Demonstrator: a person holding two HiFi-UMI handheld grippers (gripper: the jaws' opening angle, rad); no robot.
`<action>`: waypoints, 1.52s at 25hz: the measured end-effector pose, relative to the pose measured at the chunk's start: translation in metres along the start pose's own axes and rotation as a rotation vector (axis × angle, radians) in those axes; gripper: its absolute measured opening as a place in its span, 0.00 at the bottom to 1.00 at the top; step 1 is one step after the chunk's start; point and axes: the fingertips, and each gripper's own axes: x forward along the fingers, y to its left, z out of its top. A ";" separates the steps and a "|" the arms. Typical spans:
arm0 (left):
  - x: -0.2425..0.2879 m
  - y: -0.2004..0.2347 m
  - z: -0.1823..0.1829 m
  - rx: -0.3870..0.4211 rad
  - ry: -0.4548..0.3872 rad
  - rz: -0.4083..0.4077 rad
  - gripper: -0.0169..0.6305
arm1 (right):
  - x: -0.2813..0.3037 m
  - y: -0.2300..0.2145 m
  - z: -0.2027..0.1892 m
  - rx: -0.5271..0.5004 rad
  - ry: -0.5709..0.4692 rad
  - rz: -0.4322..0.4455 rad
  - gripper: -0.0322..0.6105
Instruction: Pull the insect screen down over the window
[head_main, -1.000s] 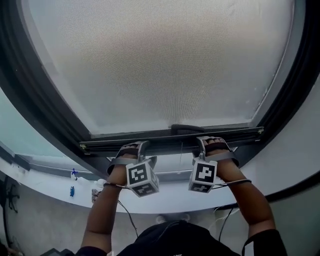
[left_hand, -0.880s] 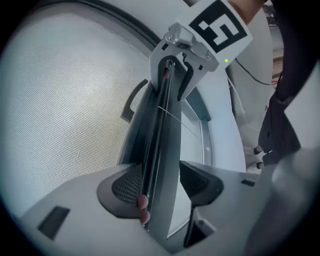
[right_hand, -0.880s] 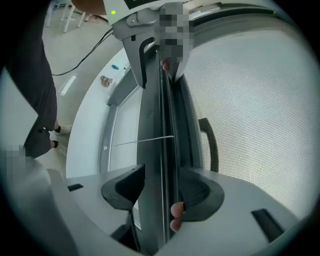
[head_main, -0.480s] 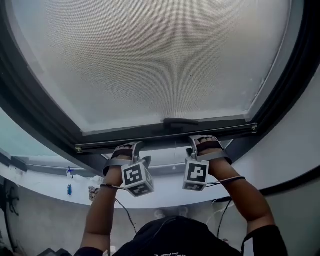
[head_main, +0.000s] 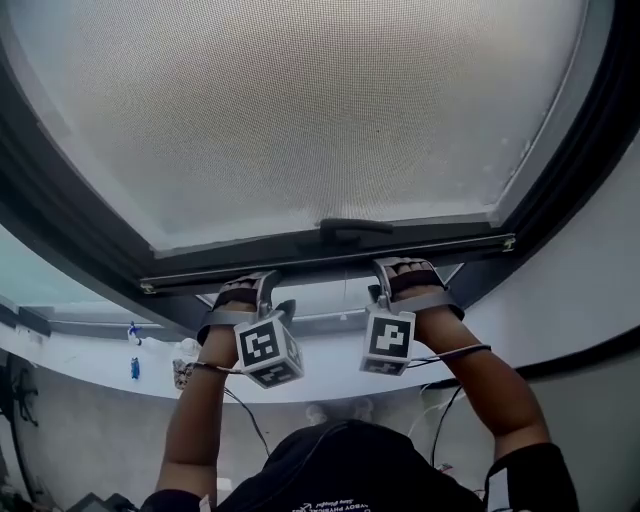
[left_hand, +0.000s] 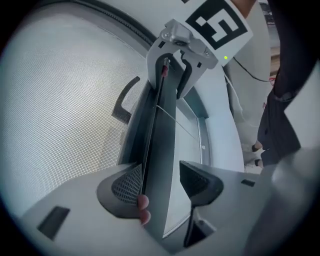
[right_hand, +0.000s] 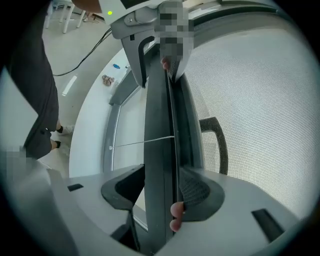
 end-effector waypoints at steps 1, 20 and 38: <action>0.000 0.000 0.000 0.000 0.000 -0.001 0.40 | 0.000 0.000 0.000 0.004 -0.002 -0.003 0.39; 0.007 0.003 0.000 -0.027 0.006 0.030 0.36 | 0.009 0.001 0.001 0.030 0.011 -0.042 0.38; 0.011 0.020 0.001 -0.033 0.027 0.052 0.23 | 0.013 -0.014 -0.004 0.073 -0.028 -0.014 0.25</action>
